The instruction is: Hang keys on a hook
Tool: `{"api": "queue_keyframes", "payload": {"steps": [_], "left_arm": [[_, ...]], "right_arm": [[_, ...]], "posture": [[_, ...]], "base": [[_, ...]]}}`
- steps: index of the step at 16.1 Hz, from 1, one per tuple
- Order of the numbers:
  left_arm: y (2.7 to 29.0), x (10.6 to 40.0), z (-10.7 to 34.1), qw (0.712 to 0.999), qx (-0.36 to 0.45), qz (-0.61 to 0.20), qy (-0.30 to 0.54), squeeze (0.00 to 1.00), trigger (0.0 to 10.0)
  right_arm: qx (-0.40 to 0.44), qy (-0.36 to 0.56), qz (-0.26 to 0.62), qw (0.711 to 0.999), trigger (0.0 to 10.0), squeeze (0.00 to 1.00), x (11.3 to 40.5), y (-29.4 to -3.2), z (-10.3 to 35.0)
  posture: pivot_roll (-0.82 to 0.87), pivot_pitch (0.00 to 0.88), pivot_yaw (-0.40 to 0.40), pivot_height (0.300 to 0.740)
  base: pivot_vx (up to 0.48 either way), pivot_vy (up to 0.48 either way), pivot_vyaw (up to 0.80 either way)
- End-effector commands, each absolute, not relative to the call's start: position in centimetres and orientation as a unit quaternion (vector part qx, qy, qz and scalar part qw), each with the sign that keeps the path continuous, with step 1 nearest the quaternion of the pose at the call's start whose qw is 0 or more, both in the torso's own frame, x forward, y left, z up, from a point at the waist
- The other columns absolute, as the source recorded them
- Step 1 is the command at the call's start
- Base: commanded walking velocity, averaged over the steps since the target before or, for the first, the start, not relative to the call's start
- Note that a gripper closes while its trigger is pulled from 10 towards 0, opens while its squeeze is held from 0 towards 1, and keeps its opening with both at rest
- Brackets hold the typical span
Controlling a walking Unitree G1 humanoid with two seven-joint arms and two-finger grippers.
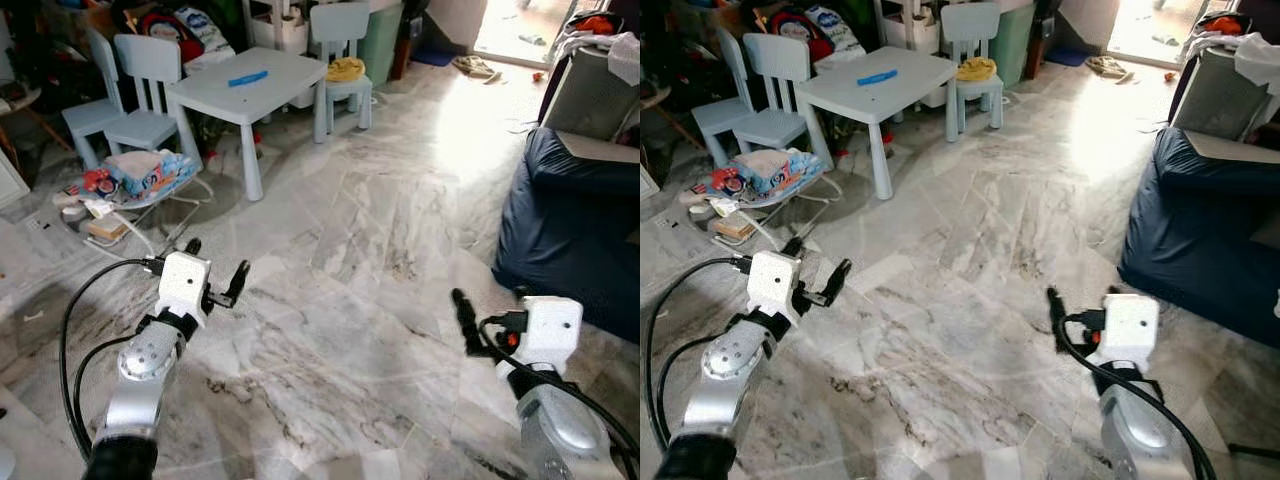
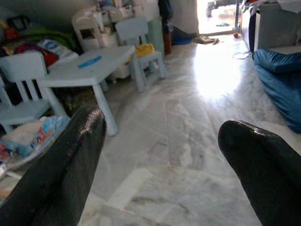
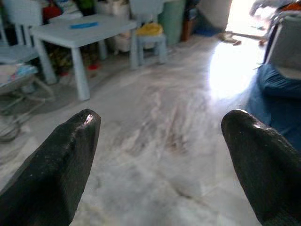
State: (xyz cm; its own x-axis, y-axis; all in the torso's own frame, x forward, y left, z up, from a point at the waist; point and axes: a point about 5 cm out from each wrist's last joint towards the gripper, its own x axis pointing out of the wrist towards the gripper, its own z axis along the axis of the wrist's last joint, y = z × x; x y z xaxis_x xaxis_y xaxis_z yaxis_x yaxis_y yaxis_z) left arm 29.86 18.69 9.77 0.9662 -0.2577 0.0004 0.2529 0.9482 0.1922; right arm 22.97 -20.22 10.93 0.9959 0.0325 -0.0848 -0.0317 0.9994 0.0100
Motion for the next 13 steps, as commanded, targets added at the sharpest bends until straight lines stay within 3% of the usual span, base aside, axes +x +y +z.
{"api": "queue_keyframes", "payload": {"steps": [1,2,3,4,5,8,13], "left_arm": [[18.7,29.5,10.2,0.987,0.094,-0.131,-0.012,0.00,10.0],[18.9,28.3,10.3,0.987,0.091,-0.129,-0.009,0.00,10.0],[18.9,27.2,10.4,0.986,0.100,-0.131,-0.011,0.30,10.0],[18.6,26.6,10.3,0.982,0.121,-0.141,-0.013,0.34,10.0],[17.8,26.9,10.7,0.978,0.139,-0.157,-0.021,0.00,10.0],[17.1,28.7,12.7,0.983,0.120,-0.128,-0.052,0.00,10.0],[16.0,29.3,13.6,0.988,0.094,-0.090,-0.086,0.00,10.0]], "right_arm": [[0.014,0.049,0.022,0.998,10.0,0.00,22.7,-20.2,11.1],[-0.002,0.062,0.026,0.998,10.0,0.00,22.3,-19.9,11.1],[0.000,0.058,0.029,0.998,10.0,0.00,22.3,-19.3,11.4],[-0.022,0.045,0.028,0.998,10.0,0.00,22.5,-18.9,11.7],[0.015,0.041,0.012,0.999,10.0,0.00,22.8,-18.6,11.8],[0.015,0.013,0.003,1.000,10.0,0.00,23.0,-18.3,13.1],[0.019,-0.017,-0.015,1.000,10.0,0.00,23.1,-19.0,14.2]], "posture": [[0.02,0.000,-0.015,0.740],[0.04,0.000,-0.027,0.740],[0.05,0.000,-0.044,0.740],[0.06,0.000,-0.070,0.740],[0.06,0.000,-0.087,0.740],[0.03,0.000,-0.063,0.740],[-0.01,0.000,-0.052,0.740]], "base": [[0.000,0.000,0.00],[0.000,0.000,0.00],[0.000,0.000,0.00],[0.000,0.000,0.00],[0.000,0.000,0.00],[0.000,0.000,0.00],[0.000,0.000,0.00]]}}
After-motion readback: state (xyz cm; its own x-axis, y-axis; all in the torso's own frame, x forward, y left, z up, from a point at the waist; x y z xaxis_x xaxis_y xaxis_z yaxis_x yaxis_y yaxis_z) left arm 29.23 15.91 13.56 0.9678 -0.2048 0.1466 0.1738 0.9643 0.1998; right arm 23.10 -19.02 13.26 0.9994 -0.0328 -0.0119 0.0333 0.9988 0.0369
